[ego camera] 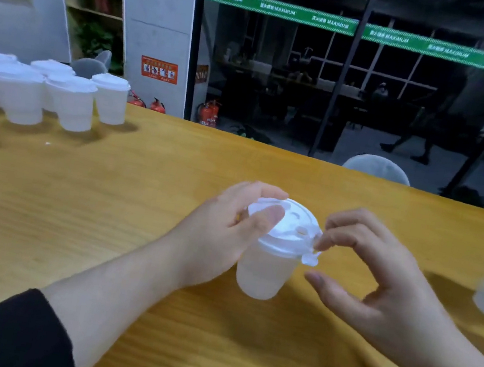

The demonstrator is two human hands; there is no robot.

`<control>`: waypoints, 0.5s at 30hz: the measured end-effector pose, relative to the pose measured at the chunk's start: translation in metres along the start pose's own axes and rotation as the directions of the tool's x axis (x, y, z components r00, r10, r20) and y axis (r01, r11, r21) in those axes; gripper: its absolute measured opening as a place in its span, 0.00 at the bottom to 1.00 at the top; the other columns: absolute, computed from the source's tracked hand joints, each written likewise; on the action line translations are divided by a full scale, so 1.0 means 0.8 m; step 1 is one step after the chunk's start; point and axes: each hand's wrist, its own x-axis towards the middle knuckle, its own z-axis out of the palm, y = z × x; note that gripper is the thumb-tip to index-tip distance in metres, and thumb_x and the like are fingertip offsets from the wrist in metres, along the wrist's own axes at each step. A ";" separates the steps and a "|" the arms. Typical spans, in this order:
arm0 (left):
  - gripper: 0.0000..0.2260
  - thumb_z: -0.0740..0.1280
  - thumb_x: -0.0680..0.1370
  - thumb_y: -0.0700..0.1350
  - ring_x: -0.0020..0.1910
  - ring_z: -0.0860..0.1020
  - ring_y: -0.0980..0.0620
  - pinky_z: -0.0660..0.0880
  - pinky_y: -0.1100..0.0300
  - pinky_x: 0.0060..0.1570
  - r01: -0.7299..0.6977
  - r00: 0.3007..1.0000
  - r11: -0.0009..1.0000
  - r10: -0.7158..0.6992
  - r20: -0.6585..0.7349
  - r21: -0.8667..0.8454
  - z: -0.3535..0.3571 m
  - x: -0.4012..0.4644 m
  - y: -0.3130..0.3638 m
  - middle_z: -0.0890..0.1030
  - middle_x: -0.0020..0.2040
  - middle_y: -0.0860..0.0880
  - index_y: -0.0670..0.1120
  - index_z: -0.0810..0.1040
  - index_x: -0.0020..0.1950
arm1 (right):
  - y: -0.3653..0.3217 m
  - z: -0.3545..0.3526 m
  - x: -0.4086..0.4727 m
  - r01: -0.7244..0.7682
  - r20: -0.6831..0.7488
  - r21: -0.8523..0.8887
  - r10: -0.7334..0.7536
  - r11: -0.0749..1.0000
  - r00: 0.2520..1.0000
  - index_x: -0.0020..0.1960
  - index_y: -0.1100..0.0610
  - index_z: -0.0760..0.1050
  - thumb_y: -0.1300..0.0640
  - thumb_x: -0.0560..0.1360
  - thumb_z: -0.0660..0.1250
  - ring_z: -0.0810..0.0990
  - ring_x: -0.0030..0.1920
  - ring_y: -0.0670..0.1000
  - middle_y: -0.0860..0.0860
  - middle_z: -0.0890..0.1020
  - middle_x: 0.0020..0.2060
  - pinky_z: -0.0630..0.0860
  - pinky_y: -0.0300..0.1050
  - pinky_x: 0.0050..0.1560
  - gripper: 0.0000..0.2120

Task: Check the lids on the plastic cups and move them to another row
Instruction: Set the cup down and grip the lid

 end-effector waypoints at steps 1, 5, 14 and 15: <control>0.22 0.58 0.76 0.68 0.59 0.79 0.55 0.77 0.53 0.60 0.002 1.000 1.000 -0.001 0.009 -0.006 0.000 -0.001 0.000 0.79 0.61 0.64 0.62 0.78 0.64 | -0.002 0.001 0.001 0.018 -0.013 -0.012 -0.018 1.000 1.000 0.53 0.52 0.78 0.48 0.77 0.70 0.78 0.56 0.51 0.42 0.75 0.54 0.72 0.40 0.57 0.09; 0.22 0.57 0.76 0.68 0.60 0.78 0.58 0.76 0.53 0.61 0.007 1.000 1.000 -0.007 0.015 0.002 0.000 0.002 -0.002 0.79 0.61 0.65 0.63 0.79 0.64 | -0.003 0.001 0.003 0.037 -0.007 -0.034 -0.038 0.999 0.999 0.52 0.51 0.81 0.49 0.80 0.66 0.78 0.53 0.52 0.43 0.77 0.52 0.74 0.44 0.53 0.08; 0.17 0.58 0.82 0.56 0.62 0.79 0.57 0.74 0.55 0.61 0.001 1.000 0.994 0.001 0.018 -0.108 0.006 0.004 -0.005 0.83 0.59 0.57 0.56 0.82 0.62 | -0.022 0.015 0.014 -0.103 -0.289 0.029 0.107 0.994 0.951 0.45 0.52 0.79 0.55 0.79 0.69 0.78 0.46 0.50 0.46 0.79 0.41 0.72 0.40 0.46 0.05; 0.17 0.57 0.82 0.56 0.62 0.78 0.57 0.73 0.56 0.61 -0.002 1.000 0.995 0.004 0.018 -0.102 0.006 0.004 -0.005 0.83 0.59 0.57 0.55 0.82 0.63 | -0.024 0.020 0.015 -0.119 -0.287 0.026 0.121 0.993 0.950 0.44 0.53 0.80 0.55 0.79 0.69 0.78 0.45 0.50 0.45 0.79 0.41 0.72 0.41 0.46 0.05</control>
